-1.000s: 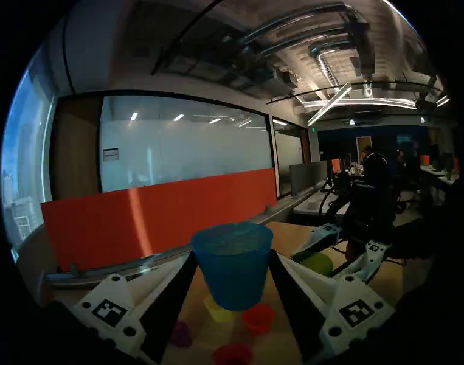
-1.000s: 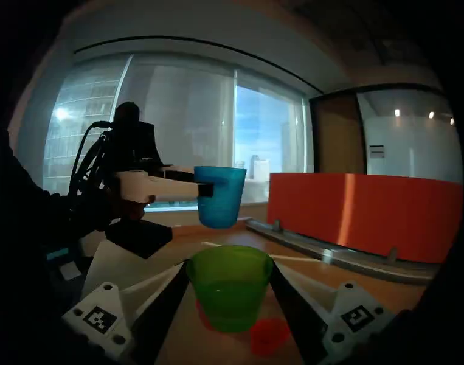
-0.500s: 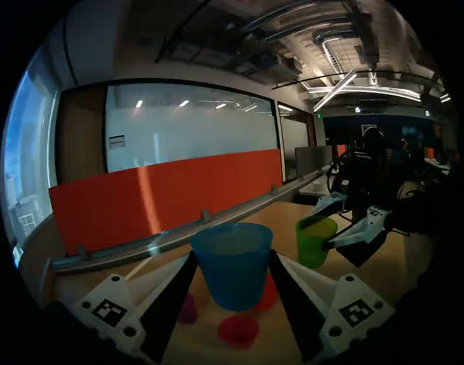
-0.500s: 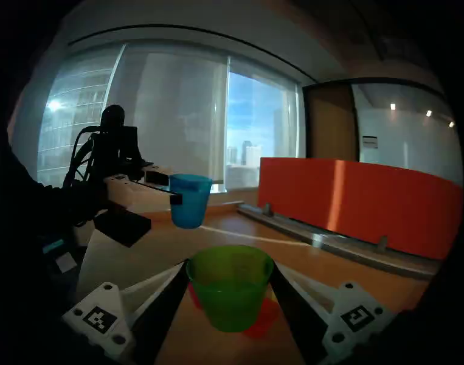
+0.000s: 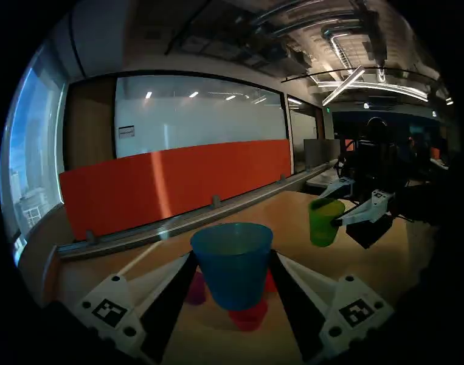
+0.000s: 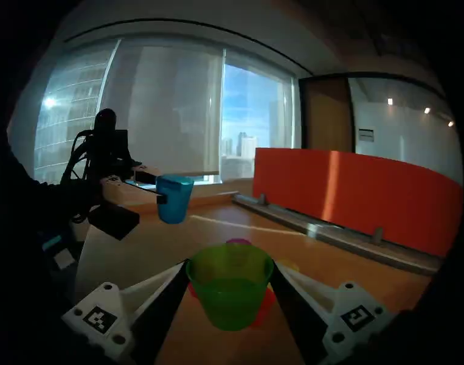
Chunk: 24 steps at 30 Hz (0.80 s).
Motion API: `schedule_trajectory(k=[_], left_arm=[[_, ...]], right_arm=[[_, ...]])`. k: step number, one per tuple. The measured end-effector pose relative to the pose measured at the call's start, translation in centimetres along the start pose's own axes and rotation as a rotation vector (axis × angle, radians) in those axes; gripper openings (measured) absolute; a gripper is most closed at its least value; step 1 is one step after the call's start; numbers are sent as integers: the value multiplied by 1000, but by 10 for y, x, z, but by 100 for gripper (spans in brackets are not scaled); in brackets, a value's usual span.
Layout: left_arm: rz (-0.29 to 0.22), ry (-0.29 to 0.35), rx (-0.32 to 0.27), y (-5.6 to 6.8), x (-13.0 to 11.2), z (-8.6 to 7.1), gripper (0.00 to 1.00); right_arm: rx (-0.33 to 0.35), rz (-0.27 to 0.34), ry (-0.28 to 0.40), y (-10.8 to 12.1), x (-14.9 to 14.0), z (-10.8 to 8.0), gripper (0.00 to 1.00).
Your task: Pour water
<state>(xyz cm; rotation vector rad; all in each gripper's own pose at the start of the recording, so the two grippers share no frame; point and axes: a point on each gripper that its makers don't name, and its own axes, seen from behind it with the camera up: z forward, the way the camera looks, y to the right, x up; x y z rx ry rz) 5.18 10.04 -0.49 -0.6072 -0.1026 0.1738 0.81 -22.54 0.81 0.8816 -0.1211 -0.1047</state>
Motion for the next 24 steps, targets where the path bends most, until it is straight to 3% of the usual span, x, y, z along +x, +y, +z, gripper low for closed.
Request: schedule_trajectory(k=[20,24], left_arm=[[-23,-184,45,-12,-90,-6,85],[-23,-218,43,-9,-106,-6,85]], right_arm=[[5,18,-129,2,-52,2,93],[4,24,-159,4,-64,3,93]])
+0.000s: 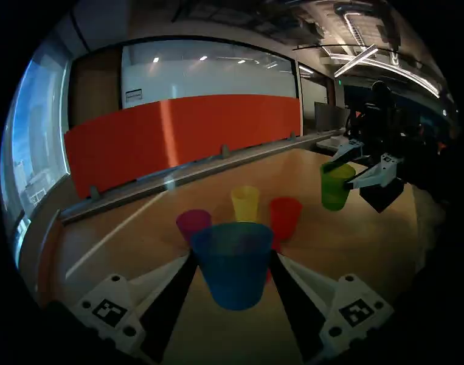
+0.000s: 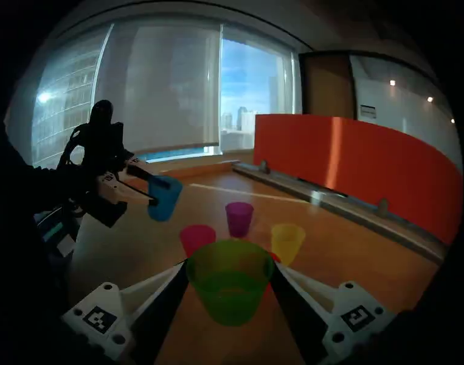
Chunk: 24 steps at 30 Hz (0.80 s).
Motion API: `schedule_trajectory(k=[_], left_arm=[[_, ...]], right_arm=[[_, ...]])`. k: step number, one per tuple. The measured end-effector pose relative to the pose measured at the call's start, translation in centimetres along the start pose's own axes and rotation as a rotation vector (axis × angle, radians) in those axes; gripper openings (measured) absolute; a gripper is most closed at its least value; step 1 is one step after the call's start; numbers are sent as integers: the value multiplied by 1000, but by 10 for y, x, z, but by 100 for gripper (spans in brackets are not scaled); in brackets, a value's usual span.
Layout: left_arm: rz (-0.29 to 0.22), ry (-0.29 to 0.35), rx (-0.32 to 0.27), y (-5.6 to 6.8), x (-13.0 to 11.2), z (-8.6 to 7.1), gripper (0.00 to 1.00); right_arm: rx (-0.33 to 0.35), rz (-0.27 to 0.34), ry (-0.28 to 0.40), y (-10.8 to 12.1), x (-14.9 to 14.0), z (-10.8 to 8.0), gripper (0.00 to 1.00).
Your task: Pour water
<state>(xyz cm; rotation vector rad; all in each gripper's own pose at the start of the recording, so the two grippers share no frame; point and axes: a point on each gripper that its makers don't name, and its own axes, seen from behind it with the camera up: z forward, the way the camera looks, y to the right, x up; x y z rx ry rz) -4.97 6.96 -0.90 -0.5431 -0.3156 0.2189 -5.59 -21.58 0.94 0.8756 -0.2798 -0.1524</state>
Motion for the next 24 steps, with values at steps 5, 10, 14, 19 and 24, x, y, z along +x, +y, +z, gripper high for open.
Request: schedule_trajectory(k=[5,10,14,19,24], left_arm=[[-5,-37,-3,3,-18,5,85],[-19,-78,-1,3,-37,11,85],[-18,-96,-2,4,-48,13,85],[-15,-104,-2,6,-56,17,85],[-17,-119,-5,7,-68,21,85]], right_arm=[[2,9,-32,2,-14,4,93],[3,13,-61,4,-27,8,93],[-1,9,-86,5,-37,12,93],[-1,14,-105,6,-45,16,93],[-3,19,-117,8,-51,18,93]])
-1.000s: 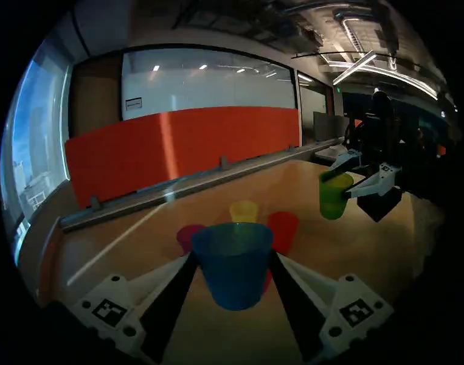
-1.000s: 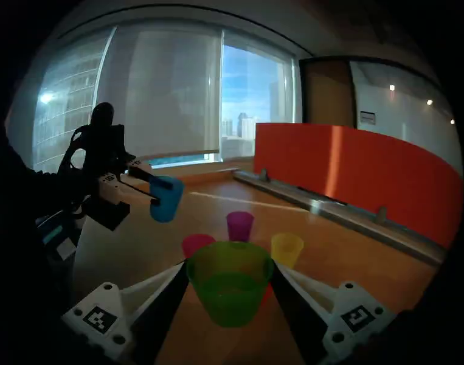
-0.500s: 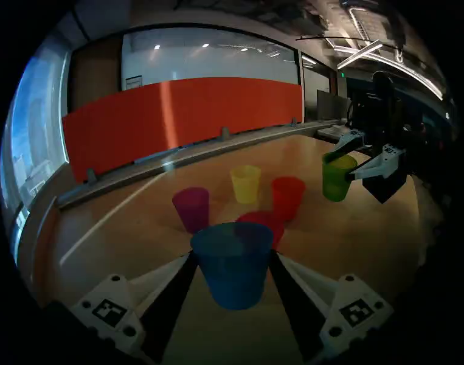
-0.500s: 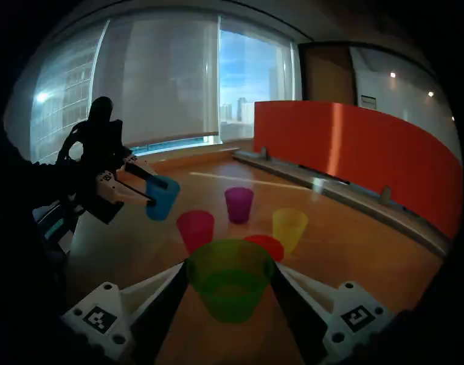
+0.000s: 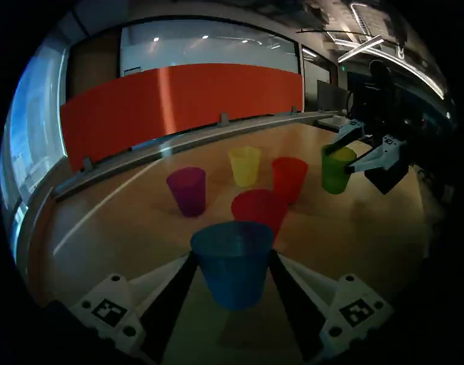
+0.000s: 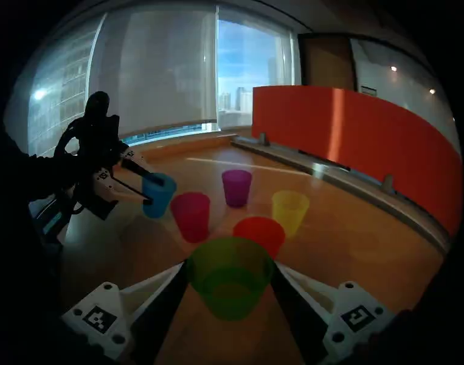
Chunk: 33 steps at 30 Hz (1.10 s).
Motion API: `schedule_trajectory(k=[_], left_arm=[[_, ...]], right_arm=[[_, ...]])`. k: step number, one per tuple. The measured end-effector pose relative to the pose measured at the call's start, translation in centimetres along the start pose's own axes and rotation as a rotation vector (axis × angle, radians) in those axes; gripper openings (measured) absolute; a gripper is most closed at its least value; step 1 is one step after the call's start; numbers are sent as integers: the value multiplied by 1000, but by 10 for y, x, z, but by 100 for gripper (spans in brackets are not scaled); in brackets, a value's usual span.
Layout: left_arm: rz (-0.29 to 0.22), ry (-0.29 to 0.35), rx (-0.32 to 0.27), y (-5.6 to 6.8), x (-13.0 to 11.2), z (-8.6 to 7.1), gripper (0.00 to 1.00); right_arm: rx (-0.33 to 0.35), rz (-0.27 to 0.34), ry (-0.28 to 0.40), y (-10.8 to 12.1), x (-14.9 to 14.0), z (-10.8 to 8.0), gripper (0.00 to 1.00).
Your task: Pour water
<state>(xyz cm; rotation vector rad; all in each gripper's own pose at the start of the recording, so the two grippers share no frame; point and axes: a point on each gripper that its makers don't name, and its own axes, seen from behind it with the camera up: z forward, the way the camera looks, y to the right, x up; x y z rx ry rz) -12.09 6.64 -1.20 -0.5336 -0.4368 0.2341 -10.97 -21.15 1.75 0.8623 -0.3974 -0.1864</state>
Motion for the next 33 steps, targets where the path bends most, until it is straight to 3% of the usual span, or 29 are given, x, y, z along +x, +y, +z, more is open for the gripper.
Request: schedule_trajectory(k=[20,33], left_arm=[[10,-46,-14,6,-20,6,85],[23,-57,-15,6,-25,-3,85]], right_arm=[[-5,4,-23,2,-9,8,93],[-9,6,-31,2,-15,7,93]])
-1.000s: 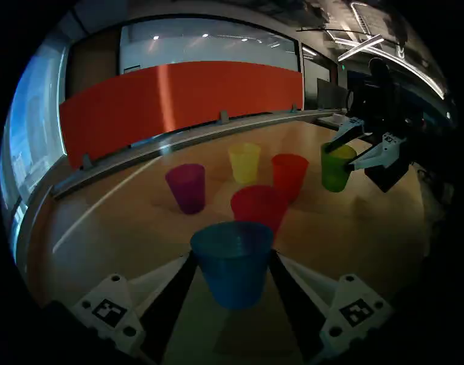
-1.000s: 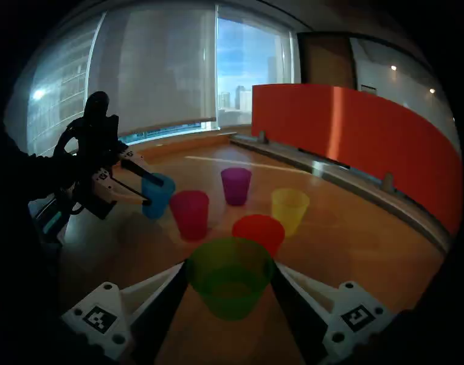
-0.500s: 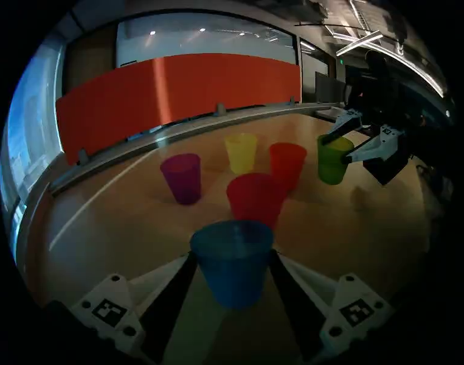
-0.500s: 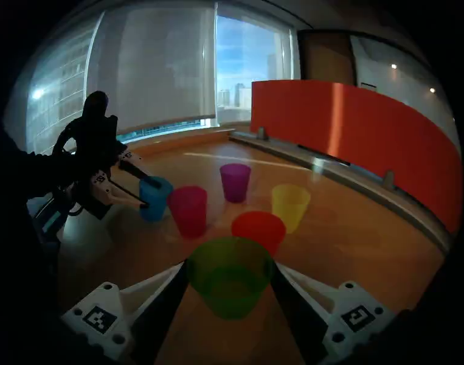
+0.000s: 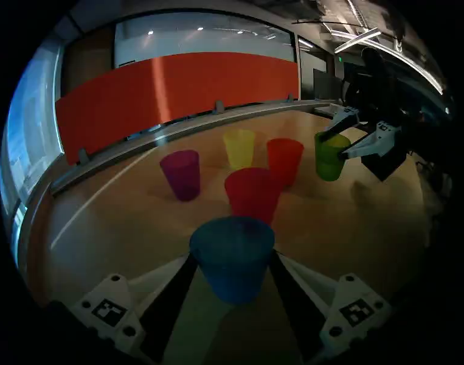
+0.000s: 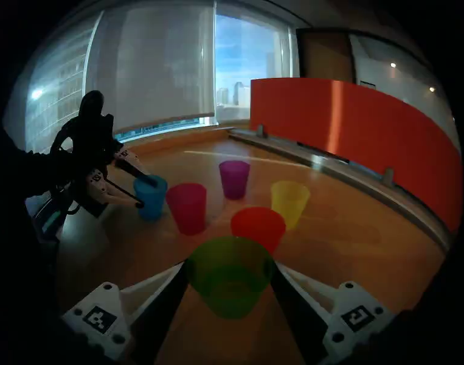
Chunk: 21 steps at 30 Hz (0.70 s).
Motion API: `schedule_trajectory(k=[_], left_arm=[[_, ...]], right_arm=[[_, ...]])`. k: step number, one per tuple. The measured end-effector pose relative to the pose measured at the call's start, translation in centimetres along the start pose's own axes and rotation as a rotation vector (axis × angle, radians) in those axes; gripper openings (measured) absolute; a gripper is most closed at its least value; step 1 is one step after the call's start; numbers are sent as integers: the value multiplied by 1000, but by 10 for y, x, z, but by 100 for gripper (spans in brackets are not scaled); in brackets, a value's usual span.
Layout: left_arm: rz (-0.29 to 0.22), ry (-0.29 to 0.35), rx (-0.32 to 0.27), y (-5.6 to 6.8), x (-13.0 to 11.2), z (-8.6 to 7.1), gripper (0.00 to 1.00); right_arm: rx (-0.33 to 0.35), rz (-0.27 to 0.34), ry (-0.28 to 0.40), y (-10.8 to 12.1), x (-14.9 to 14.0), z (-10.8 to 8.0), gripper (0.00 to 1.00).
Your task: Pour water
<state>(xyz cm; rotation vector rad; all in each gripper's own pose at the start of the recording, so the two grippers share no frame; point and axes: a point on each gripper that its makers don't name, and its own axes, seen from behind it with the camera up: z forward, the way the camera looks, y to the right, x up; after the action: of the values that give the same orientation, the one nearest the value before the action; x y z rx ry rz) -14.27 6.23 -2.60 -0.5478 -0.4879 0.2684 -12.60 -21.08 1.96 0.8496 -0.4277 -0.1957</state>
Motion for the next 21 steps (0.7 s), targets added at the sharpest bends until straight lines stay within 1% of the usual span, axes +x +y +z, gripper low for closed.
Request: schedule_trajectory(k=[5,12,21], left_arm=[[4,-8,-2,0,-2,-4,85],[-9,-16,-3,-1,-6,-8,85],[-11,-24,3,-1,-11,-11,85]], right_arm=[[1,0,-2,-1,-2,0,93],[1,-1,-2,-1,-2,-1,93],[2,1,-3,-3,-4,-1,93]])
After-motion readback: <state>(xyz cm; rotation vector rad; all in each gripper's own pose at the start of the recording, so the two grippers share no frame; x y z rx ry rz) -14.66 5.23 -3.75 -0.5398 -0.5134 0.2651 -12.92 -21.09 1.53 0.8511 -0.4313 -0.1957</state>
